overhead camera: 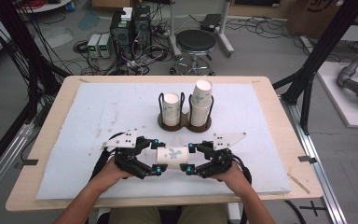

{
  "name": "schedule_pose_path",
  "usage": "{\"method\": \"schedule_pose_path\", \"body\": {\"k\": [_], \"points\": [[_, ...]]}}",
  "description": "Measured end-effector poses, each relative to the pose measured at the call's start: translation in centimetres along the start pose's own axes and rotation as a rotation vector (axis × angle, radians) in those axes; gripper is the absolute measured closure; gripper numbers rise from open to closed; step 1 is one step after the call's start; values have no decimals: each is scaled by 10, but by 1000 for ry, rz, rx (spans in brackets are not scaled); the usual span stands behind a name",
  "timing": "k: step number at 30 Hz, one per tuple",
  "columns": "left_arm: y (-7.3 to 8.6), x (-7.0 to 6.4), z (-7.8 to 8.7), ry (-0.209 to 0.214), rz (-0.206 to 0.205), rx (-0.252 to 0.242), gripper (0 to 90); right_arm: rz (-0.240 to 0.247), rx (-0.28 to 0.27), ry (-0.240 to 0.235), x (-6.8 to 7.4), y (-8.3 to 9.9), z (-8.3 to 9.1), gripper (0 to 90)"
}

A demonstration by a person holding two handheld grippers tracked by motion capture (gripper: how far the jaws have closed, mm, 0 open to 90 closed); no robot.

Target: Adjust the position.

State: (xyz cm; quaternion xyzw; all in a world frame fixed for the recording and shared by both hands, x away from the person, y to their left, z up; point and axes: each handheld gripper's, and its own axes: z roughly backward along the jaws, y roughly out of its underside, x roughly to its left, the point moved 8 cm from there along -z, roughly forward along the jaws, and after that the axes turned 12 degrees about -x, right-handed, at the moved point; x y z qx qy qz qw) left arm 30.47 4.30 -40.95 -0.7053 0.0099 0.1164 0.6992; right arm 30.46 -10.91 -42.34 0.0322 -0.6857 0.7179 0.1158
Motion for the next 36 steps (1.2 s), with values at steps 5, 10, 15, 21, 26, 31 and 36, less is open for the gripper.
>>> {"method": "schedule_pose_path", "body": {"k": [5,10,15,21,26,31,36], "points": [[0,2,4,-24,1,32,165,26,38,26,-4,1,2,364],[-4,5,12,-58,-17,61,165,61,114,54,-7,0,3,363],[-8,7,18,-82,-48,103,165,85,197,74,-10,-2,2,362],[-10,9,20,-99,-68,146,164,121,272,78,-11,-12,-2,361],[-12,8,20,-100,-69,167,164,149,334,68,-11,-20,-6,360],[-9,8,20,-98,-72,200,166,181,400,61,-10,-26,-10,360],[-6,7,18,-93,-76,228,167,210,465,63,-10,-30,-13,360]]}}
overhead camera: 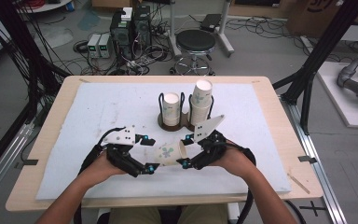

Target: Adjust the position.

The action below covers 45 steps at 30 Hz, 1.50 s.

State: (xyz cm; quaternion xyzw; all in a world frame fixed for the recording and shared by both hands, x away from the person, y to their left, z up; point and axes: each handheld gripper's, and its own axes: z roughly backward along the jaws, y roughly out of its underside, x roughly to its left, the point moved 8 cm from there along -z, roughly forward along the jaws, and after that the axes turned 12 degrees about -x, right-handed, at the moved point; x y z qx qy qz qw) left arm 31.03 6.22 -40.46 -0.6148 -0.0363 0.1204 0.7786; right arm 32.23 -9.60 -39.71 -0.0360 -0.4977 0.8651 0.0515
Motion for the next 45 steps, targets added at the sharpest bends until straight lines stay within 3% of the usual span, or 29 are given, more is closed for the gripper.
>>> {"method": "schedule_pose_path", "body": {"k": [13,23,35,45], "points": [[4,0,-3,7,1,63,170,53,126,-20,0,-11,-7,360],[6,0,-9,7,-31,147,179,92,207,-28,1,-16,-15,360],[9,-1,-17,28,-39,216,208,153,310,-39,3,-23,-20,358],[13,-2,-22,46,-33,248,251,180,377,-57,5,-28,-26,356]]}}
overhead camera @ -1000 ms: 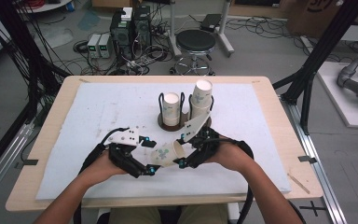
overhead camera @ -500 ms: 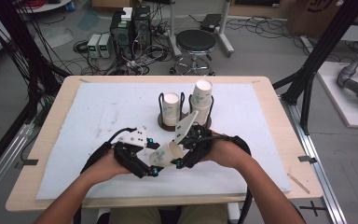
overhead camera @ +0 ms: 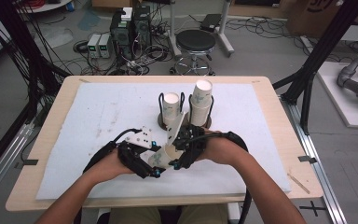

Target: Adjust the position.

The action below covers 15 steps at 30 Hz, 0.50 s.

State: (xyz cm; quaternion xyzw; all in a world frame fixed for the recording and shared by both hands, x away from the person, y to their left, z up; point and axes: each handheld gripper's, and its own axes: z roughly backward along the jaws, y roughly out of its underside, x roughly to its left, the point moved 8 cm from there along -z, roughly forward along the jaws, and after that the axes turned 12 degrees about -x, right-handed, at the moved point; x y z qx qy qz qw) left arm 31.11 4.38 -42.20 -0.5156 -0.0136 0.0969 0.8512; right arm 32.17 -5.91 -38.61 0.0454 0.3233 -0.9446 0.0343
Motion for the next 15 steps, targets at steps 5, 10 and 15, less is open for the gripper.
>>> {"method": "schedule_pose_path", "body": {"k": [5,10,15], "points": [[1,-1,-1,10,0,9,296,-1,27,-12,1,0,-3,355],[3,-1,-3,16,3,19,346,1,41,-19,3,0,-5,355],[5,-3,-5,39,6,42,364,14,53,-30,5,0,-7,356]]}}
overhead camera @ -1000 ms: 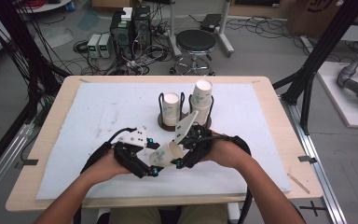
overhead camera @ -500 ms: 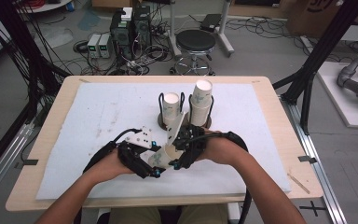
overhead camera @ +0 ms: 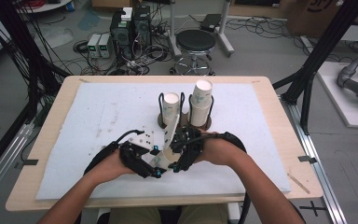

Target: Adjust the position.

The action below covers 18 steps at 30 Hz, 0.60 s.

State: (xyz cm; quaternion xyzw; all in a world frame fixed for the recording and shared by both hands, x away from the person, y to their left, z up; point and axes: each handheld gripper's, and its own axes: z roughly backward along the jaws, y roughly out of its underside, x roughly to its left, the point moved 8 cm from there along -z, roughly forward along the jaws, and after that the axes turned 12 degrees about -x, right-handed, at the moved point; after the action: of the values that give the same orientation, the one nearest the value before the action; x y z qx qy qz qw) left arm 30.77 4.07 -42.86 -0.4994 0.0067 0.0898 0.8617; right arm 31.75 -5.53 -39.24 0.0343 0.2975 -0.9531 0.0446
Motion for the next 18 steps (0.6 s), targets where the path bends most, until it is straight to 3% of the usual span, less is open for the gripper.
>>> {"method": "schedule_pose_path", "body": {"k": [6,9,13,18], "points": [[1,-1,-4,4,2,7,368,6,13,-12,2,0,-2,356],[-1,0,-3,-3,3,-18,363,-21,-6,-6,0,0,-1,320],[-1,4,1,-21,18,-60,351,-84,-115,31,-5,-4,5,239],[5,10,7,-57,70,-140,338,-142,-248,73,-11,-2,18,225]]}}
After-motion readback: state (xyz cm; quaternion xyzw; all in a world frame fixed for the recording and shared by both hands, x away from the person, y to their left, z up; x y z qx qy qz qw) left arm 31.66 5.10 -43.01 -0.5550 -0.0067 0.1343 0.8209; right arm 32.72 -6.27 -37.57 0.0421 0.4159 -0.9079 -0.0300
